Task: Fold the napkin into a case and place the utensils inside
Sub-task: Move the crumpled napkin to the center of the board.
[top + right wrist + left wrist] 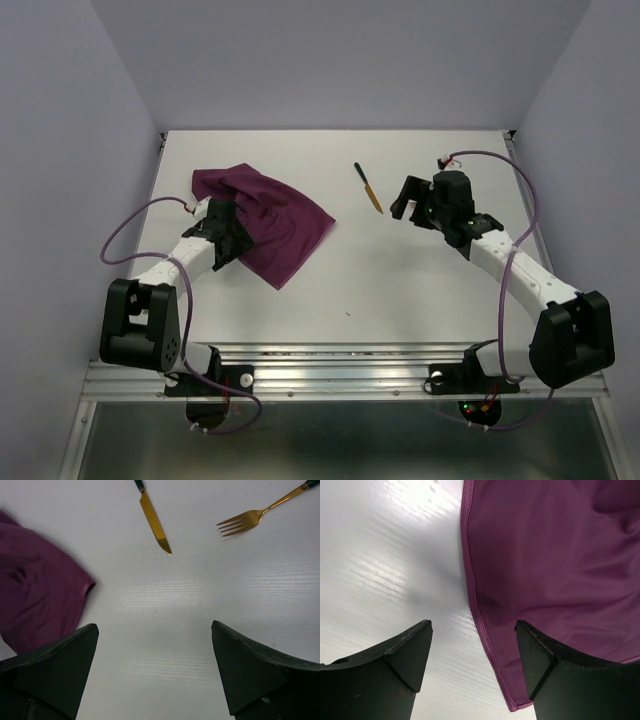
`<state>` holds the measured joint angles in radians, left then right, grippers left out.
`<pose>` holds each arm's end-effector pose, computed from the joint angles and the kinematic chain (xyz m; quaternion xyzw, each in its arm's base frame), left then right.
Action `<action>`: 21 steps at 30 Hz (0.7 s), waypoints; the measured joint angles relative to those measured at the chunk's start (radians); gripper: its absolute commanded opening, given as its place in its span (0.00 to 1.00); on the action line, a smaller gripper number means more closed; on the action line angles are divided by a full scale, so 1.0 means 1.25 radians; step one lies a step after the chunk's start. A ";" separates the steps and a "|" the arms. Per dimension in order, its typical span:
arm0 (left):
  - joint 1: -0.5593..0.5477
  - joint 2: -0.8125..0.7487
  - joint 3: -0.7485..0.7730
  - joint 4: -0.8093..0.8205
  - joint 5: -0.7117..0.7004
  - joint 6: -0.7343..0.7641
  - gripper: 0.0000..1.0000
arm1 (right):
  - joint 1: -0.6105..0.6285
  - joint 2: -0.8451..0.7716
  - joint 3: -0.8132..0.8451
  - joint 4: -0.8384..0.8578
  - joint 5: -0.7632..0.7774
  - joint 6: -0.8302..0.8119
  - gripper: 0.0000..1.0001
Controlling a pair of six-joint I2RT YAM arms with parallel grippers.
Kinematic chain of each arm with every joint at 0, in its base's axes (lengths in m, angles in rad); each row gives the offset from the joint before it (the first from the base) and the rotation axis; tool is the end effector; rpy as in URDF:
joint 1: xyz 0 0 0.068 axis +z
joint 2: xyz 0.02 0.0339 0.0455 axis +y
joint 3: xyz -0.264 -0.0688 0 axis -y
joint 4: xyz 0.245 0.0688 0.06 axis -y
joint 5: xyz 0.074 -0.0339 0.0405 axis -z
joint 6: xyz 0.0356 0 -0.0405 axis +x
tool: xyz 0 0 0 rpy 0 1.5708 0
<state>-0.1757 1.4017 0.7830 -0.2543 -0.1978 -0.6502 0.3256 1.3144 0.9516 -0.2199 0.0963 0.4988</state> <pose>0.2768 -0.0420 0.1971 -0.2526 0.9010 -0.0515 0.3488 0.2804 0.0910 0.2778 0.0988 0.8741 0.1509 0.4509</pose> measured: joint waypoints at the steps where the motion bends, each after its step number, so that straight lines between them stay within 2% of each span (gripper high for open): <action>1: -0.002 -0.001 -0.009 0.003 0.001 -0.009 0.78 | 0.000 0.000 -0.001 0.001 -0.007 0.000 1.00; 6: -0.014 -0.003 -0.045 0.034 0.007 -0.043 0.72 | 0.000 0.001 -0.001 0.010 -0.039 0.000 1.00; 11: -0.026 0.027 -0.046 0.091 0.013 -0.053 0.57 | 0.000 0.001 -0.001 0.012 -0.055 0.000 1.00; 12: -0.031 0.039 -0.046 0.103 0.014 -0.054 0.53 | 0.000 0.001 -0.001 0.013 -0.057 0.000 1.00; 15: -0.053 0.084 -0.037 0.136 0.012 -0.055 0.29 | 0.000 0.001 -0.001 0.015 -0.068 0.000 1.00; 16: -0.063 0.096 -0.031 0.147 0.013 -0.055 0.11 | 0.000 0.001 -0.001 0.015 -0.074 0.000 1.00; 17: -0.072 0.111 -0.026 0.156 0.013 -0.054 0.00 | 0.000 0.001 -0.001 0.015 -0.081 0.001 1.00; 21: -0.119 0.152 0.007 0.179 0.022 -0.058 0.00 | 0.009 0.001 -0.013 0.020 -0.103 0.007 1.00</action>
<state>-0.3241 1.5913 0.7921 -0.0311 -0.1699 -0.7227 0.3374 1.3151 0.9352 -0.1944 -0.0322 0.5076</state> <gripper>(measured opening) 0.022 0.999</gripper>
